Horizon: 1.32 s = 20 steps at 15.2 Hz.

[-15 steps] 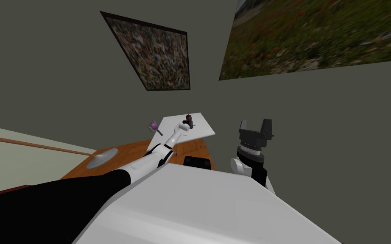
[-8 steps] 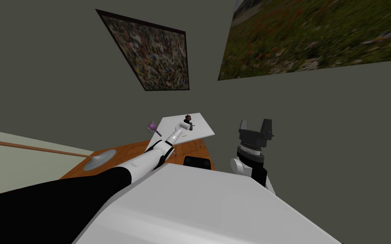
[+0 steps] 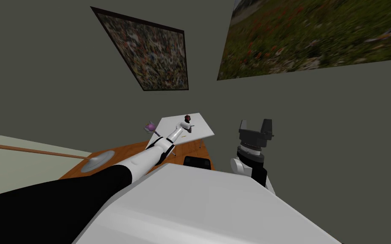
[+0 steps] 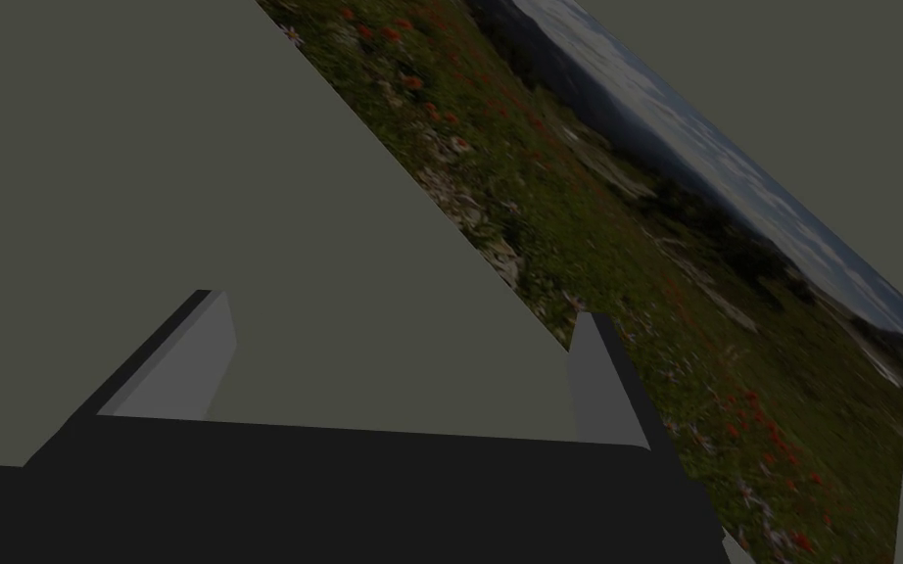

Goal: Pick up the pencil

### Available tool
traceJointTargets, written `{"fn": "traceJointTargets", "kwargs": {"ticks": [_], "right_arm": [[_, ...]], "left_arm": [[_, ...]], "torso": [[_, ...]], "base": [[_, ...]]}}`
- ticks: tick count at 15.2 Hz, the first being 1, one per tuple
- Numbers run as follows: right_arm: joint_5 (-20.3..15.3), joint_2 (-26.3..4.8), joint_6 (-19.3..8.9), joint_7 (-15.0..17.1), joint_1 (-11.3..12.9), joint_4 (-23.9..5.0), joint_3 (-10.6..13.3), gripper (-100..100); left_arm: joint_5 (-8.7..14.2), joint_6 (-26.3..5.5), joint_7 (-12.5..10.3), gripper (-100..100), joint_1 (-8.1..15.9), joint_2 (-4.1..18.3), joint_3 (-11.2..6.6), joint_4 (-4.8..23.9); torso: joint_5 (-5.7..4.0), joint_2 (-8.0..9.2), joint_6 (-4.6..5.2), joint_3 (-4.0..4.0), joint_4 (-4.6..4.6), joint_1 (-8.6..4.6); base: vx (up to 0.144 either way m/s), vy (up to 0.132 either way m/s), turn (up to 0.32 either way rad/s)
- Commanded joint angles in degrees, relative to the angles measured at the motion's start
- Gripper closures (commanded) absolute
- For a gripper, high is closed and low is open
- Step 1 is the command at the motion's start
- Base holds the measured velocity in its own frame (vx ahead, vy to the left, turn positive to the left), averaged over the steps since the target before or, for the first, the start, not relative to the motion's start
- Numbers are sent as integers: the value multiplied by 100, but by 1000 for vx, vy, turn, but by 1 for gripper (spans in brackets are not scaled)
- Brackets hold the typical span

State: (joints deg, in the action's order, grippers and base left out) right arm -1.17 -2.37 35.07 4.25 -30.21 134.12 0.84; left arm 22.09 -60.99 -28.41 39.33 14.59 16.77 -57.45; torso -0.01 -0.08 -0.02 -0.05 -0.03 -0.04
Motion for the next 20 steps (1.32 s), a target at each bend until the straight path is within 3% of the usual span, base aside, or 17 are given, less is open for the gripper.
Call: {"fn": "traceJointTargets", "kwargs": {"ticks": [1,3,4,5,6,7,9,10,12,13,16,17,20], "right_arm": [[0,0,0,0,0,0,0,0],[0,0,0,0,0,0,0,0],[0,0,0,0,0,0,0,0],[0,0,0,0,0,0,0,0],[0,0,0,0,0,0,0,0],[0,0,0,0,0,0,0,0],[0,0,0,0,0,0,0,0],[0,0,0,0,0,0,0,0],[0,0,0,0,0,0,0,0],[0,0,0,0,0,0,0,0],[0,0,0,0,0,0,0,0],[0,0,0,0,0,0,0,0],[0,0,0,0,0,0,0,0]], "left_arm": [[159,-286,-96,-100,184,53,83,286],[159,-369,-96,-100,184,53,83,454],[289,-579,-173,-100,336,96,152,657],[289,-643,-173,-100,336,96,152,780],[289,-643,-173,-100,336,96,152,780],[412,-833,-246,-100,473,137,218,1040],[412,-896,-246,-100,473,137,218,1085],[527,-1128,-312,-100,596,176,278,1215],[527,-1128,-312,-100,596,176,278,1367],[632,-1335,-373,-100,704,212,333,1565],[632,-1335,-373,-100,704,212,333,1622],[726,-1518,-426,-100,796,243,383,1791],[808,-1673,-472,-100,873,271,425,2044]], "torso": [[0,0,0,0,0,0],[0,0,1,0,0,-1],[0,1,0,0,0,0],[0,0,1,0,1,0],[0,0,0,0,0,1],[0,1,0,1,0,1],[0,3,0,2,1,0],[0,3,0,2,1,0],[0,2,1,2,1,0],[0,3,0,2,1,1],[0,4,0,3,2,0],[0,6,0,3,2,1],[0,4,0,3,2,1]], "base": [[18,-11,-21],[16,-10,-13],[18,-9,-22],[21,-9,-24],[15,-7,-4],[12,-12,-15],[13,-10,-16],[14,-7,-18],[13,-7,-14],[12,-8,-13],[7,-6,-8],[8,-5,-16],[11,-8,-18]]}}
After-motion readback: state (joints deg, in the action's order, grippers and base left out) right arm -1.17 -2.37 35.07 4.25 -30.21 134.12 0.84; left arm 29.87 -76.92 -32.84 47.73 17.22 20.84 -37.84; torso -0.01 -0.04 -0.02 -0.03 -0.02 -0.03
